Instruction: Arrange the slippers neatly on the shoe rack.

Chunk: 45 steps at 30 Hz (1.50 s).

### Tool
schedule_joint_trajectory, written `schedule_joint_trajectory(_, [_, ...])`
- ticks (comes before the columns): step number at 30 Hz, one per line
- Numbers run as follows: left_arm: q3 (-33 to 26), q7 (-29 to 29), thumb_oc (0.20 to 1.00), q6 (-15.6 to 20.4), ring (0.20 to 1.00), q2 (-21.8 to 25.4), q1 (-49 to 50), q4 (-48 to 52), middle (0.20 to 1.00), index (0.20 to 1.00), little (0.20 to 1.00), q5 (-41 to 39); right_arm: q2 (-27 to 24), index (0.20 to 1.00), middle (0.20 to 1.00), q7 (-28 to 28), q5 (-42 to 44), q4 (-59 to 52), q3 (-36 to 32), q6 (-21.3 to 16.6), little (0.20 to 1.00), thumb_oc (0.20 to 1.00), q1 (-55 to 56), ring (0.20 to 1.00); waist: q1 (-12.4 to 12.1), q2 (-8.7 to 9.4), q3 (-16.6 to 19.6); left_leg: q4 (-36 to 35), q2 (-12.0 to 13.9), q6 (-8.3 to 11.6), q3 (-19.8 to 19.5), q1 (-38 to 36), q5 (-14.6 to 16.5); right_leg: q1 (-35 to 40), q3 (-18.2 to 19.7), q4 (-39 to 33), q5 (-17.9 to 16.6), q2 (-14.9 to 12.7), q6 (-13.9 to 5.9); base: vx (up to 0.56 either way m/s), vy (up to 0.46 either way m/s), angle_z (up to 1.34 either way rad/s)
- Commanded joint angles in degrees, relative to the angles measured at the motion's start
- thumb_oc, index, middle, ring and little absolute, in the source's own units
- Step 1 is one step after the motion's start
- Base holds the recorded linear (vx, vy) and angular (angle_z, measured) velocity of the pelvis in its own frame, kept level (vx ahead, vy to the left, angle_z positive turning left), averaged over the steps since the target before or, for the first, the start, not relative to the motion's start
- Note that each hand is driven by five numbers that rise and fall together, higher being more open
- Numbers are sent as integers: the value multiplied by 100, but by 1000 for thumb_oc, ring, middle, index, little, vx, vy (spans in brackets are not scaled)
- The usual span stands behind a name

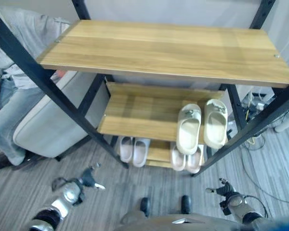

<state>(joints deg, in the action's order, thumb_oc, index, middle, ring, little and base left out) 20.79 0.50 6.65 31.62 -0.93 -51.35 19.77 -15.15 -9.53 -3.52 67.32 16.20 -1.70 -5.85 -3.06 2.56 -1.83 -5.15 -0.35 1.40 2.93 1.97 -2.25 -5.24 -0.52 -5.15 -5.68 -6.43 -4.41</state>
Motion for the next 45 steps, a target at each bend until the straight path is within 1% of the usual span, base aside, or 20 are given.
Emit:
schedule_joint_trajectory(1, [62,-329,1000,-60,1000,-251,-501,-577,1000,1000,1000,417,-202,1000,1000,51,222,-89,114,-184,1000,1000,-195,1000,49,-328,-16,509,-69,-43,100,104,535,41,-335,656,545,-22,-387,47,52,-1])
schedule_joint_trajectory(8, [205,-381,1000,-82,1000,-514,-530,-880,1000,1000,1000,655,-83,1000,1000,186,86,-188,377,-231,1000,1000,-228,1000,-2,-274,53,421,-92,-71,102,-38,564,149,-344,625,547,-20,-392,42,51,-4])
schedule_joint_trajectory(12, [167,-469,1000,-94,1000,-538,-545,-939,1000,1000,1000,673,-57,1000,1000,194,79,-316,450,-282,1000,1000,-265,1000,-27,-243,65,398,-95,-72,88,-53,559,160,-359,618,545,-22,-397,4,18,0])
schedule_joint_trajectory(13, [85,-532,1000,-100,1000,-554,-496,-899,1000,1000,1000,623,-20,1000,1000,197,-54,-906,585,-359,1000,1000,112,1000,12,-239,53,385,-96,-75,91,-52,555,141,-336,633,538,-28,-404,-51,55,0])
schedule_joint_trajectory(14, [-67,-657,1000,-139,1000,-574,-426,-992,1000,1000,1000,672,-130,1000,1000,171,-471,-1569,856,-540,1000,1000,595,1000,95,-221,-15,380,-90,-73,132,-45,542,96,-306,677,525,-16,-411,-73,68,1])
schedule_joint_trajectory(16, [-133,-727,1000,-139,1000,-565,-348,-1079,1000,1000,1000,814,-272,1000,1000,235,-802,-2101,1061,-640,1000,1000,971,1000,135,-202,-52,383,-83,-76,175,-28,535,48,-265,721,520,-5,-411,-67,51,-18])
schedule_joint_trajectory(18, [-201,-784,1000,-173,1000,-572,-331,-1302,1000,1000,1000,943,-399,1000,1000,356,-1206,-2521,1402,-730,1000,1000,1283,1000,156,-162,-92,381,-78,-79,217,-13,536,-2,-232,771,523,17,-413,-48,46,-53])
schedule_joint_trajectory(21, [-238,-825,1000,-186,1000,-614,-334,-1443,1000,1000,1000,977,-469,1000,1000,466,-1491,-2680,1637,-751,1000,1000,1380,1000,148,-130,-82,374,-71,-79,226,-15,538,-13,-235,795,534,22,-412,-16,34,-42])
schedule_joint_trajectory(24, [-239,-846,1000,-171,1000,-640,-339,-1483,1000,1000,1000,979,-515,1000,1000,520,-1506,-2832,1685,-766,1000,1000,1405,1000,142,-109,-69,354,-65,-79,225,-32,534,-11,-248,806,538,17,-413,9,20,-19])
schedule_joint_trajectory(27, [-264,-896,1000,-191,1000,-682,-332,-1531,1000,1000,1000,945,-581,1000,1000,445,-1509,-3127,1681,-813,1000,1000,1395,1000,145,-84,-57,323,-63,-83,214,-48,521,-22,-246,815,530,9,-417,-3,7,2])
schedule_joint_trajectory(28, [-302,-971,1000,-219,1000,-690,-313,-1561,1000,1000,1000,938,-630,1000,1000,333,-1519,-3353,1646,-867,1000,1000,1373,1000,153,-73,-56,300,-60,-86,218,-54,514,-38,-237,823,526,5,-423,-3,12,6])
schedule_joint_trajectory(29, [-302,-974,1000,-219,1000,-694,-313,-1563,1000,1000,1000,939,-636,1000,1000,335,-1518,-3362,1646,-863,1000,1000,1377,1000,153,-75,-56,298,-60,-86,218,-54,513,-40,-237,825,527,5,-423,-2,18,5])
schedule_joint_trajectory(32, [-368,-1145,1000,-253,1000,-776,-285,-1635,1000,1000,1000,924,-663,1000,1000,0,-1702,-3482,1539,-872,1000,1000,1288,1000,170,-81,-47,269,-59,-87,215,-72,509,-79,-246,850,536,-5,-426,1,3,-1])
schedule_joint_trajectory(36, [-384,-1245,1000,-235,1000,-818,-244,-1621,1000,1000,1000,912,-682,1000,1000,-143,-1767,-3585,1482,-873,1000,1000,1212,1000,164,-109,-37,269,-69,-93,215,-96,528,-93,-258,862,552,-15,-423,8,3,0])
schedule_joint_trajectory(38, [-399,-1318,1000,-240,1000,-839,-197,-1604,1000,1000,1000,895,-794,1000,1000,-215,-1835,-3848,1485,-905,1000,1000,1181,1000,146,-125,-34,272,-74,-95,197,-114,549,-80,-277,870,570,-25,-415,18,5,0])
schedule_joint_trajectory(45, [-455,-1323,1000,-250,1000,-892,-108,-1641,1000,1000,1000,857,-994,1000,1000,-179,-1831,-4371,1469,-934,1000,1000,1032,1000,89,-143,-26,310,-67,-93,141,-128,586,-36,-314,866,612,-31,-405,24,-9,3])
